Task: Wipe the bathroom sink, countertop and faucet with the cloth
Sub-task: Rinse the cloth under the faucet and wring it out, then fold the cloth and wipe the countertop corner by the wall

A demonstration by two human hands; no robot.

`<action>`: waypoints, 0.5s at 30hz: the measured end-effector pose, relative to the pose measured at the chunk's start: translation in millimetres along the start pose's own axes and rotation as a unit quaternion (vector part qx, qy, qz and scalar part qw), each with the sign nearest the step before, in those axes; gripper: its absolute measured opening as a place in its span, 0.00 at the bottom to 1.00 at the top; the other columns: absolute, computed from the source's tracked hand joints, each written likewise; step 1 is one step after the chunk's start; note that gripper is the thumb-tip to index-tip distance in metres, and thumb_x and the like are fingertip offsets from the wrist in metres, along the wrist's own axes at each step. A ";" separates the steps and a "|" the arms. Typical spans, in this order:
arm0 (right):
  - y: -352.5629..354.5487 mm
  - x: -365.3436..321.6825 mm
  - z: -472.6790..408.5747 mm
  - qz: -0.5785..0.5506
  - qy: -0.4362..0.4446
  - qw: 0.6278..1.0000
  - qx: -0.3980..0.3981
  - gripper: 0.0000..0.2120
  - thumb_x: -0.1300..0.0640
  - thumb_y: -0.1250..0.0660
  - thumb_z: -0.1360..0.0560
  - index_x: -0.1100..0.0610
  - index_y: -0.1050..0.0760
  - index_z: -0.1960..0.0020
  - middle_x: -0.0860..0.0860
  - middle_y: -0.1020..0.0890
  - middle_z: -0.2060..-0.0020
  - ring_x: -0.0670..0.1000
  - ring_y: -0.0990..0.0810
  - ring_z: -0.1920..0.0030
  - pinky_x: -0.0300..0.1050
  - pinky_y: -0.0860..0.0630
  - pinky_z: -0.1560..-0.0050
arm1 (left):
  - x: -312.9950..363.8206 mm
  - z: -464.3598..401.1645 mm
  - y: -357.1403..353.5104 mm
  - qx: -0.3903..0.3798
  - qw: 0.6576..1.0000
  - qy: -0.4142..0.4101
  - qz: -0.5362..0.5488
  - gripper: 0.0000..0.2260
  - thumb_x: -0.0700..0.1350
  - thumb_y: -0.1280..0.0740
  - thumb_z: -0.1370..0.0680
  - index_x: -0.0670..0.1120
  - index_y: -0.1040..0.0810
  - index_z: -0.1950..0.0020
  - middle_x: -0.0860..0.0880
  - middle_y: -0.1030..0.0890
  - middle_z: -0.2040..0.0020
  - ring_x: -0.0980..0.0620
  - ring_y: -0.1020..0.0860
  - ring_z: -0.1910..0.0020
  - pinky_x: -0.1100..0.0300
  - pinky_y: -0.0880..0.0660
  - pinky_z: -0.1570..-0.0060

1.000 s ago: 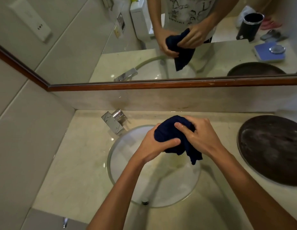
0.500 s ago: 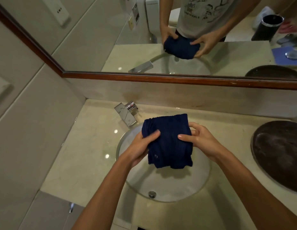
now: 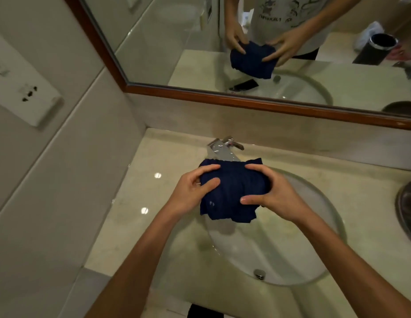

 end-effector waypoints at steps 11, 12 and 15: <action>-77.4 -24.4 -54.8 0.297 0.079 0.951 0.015 0.03 0.51 0.22 0.30 0.49 0.15 0.58 0.49 0.23 0.59 0.49 0.23 0.58 0.50 0.23 0.58 | -26.7 -15.7 114.8 -0.040 0.951 0.015 -0.307 0.21 0.40 0.23 0.32 0.52 0.16 0.40 0.54 0.23 0.42 0.56 0.21 0.47 0.73 0.28 0.53; -79.4 -22.2 -55.0 0.258 0.070 0.963 0.017 0.03 0.53 0.22 0.29 0.49 0.15 0.57 0.48 0.23 0.55 0.47 0.22 0.56 0.46 0.23 0.57 | -29.4 -15.9 119.9 -0.043 0.954 0.026 -0.294 0.18 0.40 0.23 0.31 0.52 0.15 0.43 0.54 0.26 0.39 0.58 0.22 0.46 0.71 0.26 0.51; -88.9 -11.8 -53.3 0.099 0.029 0.995 -0.003 0.05 0.57 0.24 0.25 0.50 0.16 0.52 0.46 0.17 0.51 0.47 0.17 0.51 0.37 0.22 0.52 | -39.8 -12.1 132.9 -0.081 0.975 0.041 -0.202 0.09 0.41 0.25 0.29 0.49 0.15 0.50 0.54 0.19 0.45 0.56 0.19 0.50 0.60 0.22 0.50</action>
Point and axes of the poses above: each hand's wrist, its own z-axis away from the middle knuckle, its own y-axis out of the back of the hand, x = y × z, the point moved 3 cm from there along -z, towards the middle knuckle
